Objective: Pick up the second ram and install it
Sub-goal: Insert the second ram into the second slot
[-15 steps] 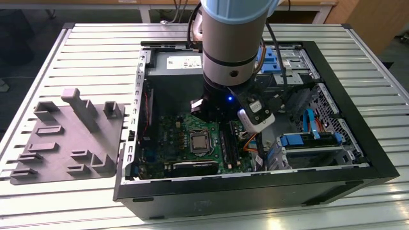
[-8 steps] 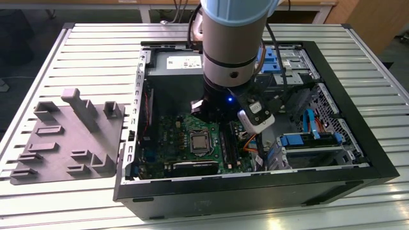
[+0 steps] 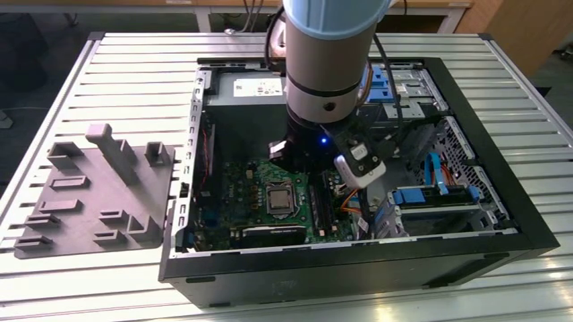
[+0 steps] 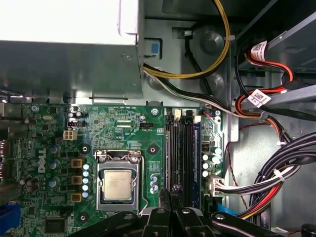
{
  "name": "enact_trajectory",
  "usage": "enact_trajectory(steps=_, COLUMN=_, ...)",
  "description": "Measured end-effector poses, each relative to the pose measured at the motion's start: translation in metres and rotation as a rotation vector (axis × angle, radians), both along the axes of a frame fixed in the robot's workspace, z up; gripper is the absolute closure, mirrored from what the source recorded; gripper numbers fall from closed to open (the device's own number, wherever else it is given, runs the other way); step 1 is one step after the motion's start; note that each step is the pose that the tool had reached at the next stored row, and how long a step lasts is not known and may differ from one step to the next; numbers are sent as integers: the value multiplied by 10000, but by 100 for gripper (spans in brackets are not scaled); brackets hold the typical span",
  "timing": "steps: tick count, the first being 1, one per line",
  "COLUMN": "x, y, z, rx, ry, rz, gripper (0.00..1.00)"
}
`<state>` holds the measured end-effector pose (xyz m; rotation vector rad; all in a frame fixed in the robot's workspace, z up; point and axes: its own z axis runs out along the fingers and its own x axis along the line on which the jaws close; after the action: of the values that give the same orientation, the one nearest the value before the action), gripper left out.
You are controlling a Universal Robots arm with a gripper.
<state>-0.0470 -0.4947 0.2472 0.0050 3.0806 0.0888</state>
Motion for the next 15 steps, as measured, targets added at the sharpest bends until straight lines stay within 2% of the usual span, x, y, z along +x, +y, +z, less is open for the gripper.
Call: enact_trajectory(steps=15, x=36, y=0, z=-30, rx=-1, ry=0, rz=-115, gripper=88)
